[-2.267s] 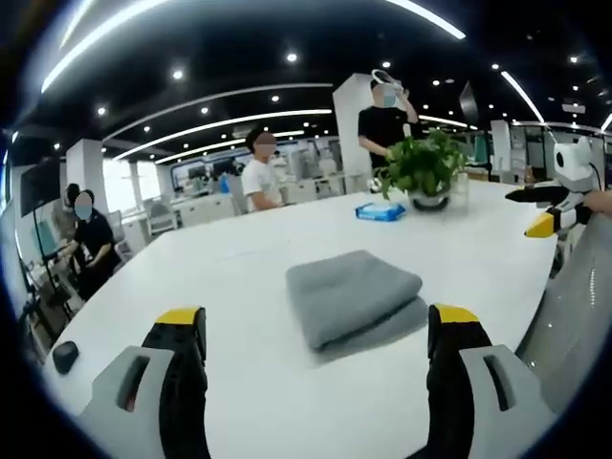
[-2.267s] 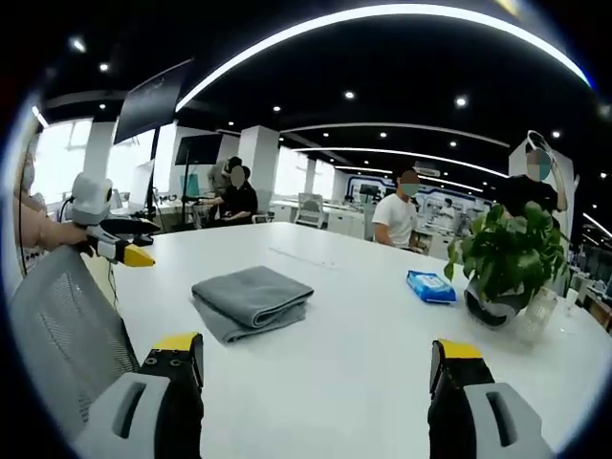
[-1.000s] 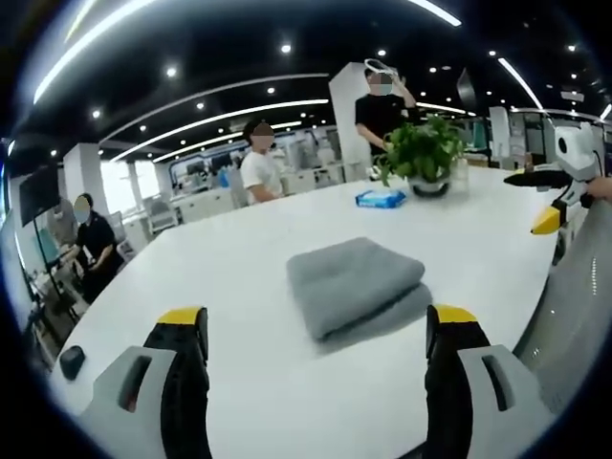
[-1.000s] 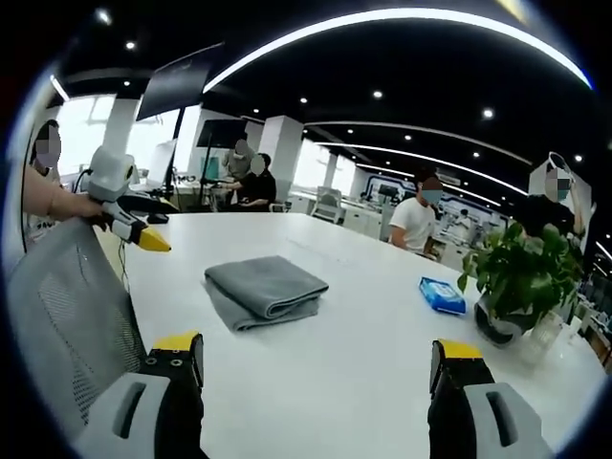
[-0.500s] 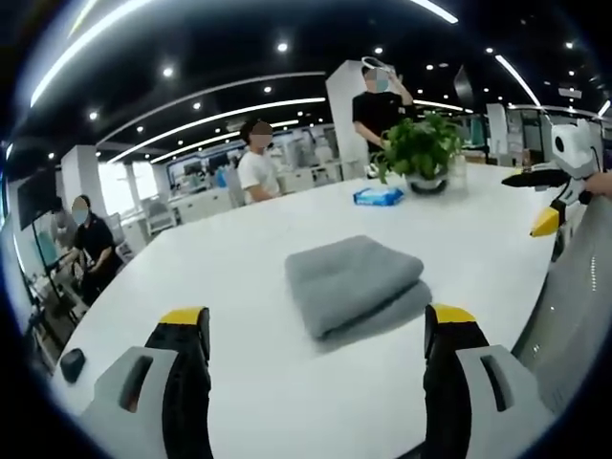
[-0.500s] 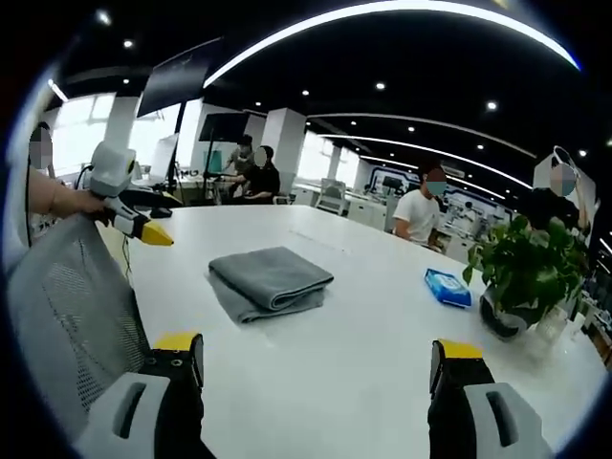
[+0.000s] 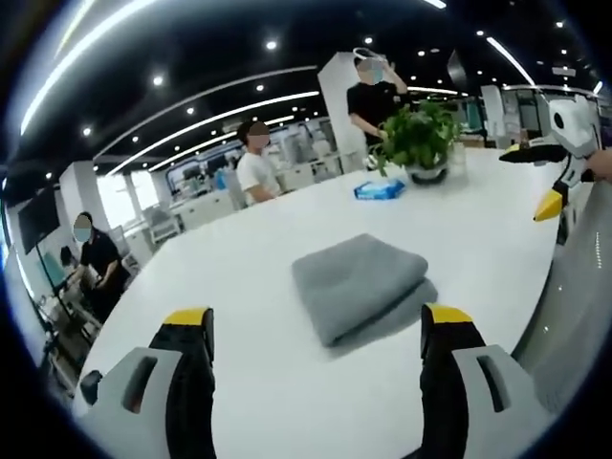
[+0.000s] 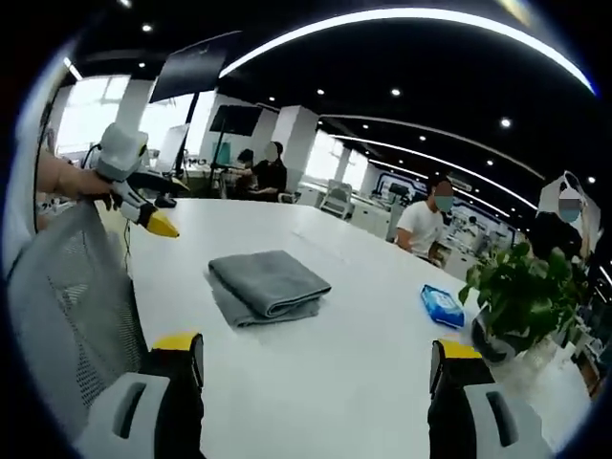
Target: Open the folded towel by lifting each exposed corner and separating the folded layers until the towel lies flat within the target outline without major curled edges
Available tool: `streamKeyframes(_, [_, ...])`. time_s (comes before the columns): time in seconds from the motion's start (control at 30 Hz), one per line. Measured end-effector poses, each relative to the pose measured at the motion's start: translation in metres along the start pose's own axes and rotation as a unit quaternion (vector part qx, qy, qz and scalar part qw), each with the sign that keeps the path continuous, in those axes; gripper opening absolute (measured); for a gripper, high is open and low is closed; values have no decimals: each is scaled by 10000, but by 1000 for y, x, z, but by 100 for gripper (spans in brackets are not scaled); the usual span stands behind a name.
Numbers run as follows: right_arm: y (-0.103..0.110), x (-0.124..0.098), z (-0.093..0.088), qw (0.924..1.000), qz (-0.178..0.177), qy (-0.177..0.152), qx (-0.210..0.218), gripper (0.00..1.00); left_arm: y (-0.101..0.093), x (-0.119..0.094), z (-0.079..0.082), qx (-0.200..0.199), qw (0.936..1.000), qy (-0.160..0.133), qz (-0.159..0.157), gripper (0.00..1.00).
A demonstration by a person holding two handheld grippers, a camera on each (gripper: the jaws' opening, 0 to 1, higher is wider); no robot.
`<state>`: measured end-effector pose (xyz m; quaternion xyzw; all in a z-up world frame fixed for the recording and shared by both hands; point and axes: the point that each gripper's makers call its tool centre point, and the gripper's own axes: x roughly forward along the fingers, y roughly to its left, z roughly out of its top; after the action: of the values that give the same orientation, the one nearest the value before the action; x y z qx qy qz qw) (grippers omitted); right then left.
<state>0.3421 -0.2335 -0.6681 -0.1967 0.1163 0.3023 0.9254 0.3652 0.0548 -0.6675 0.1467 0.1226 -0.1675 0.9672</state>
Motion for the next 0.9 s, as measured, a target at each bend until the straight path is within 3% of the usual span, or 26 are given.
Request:
streamKeyframes(0.13, [-20, 5, 34, 9994, -157, -295, 93, 100, 3, 10, 35, 318, 9992, -226, -90, 90])
streamKeyframes(0.23, [-31, 12, 46, 9985, -236, -391, 314, 100, -2, 24, 48, 567, 9979, -227, -229, 89])
streamKeyframes(0.33, [-41, 23, 57, 9972, -252, -448, 534, 100, -12, 39, 51, 714, 9964, -179, -418, 87])
streamKeyframes(0.7, [-37, 79, 54, 9986, -9, -132, 509, 100, -58, 88, 24, 1078, 9864, 322, -1202, 81])
streamKeyframes(0.9, [-32, 106, 36, 9985, 192, 213, 463, 100, -74, 104, -2, 1397, 9761, 709, -1509, 75])
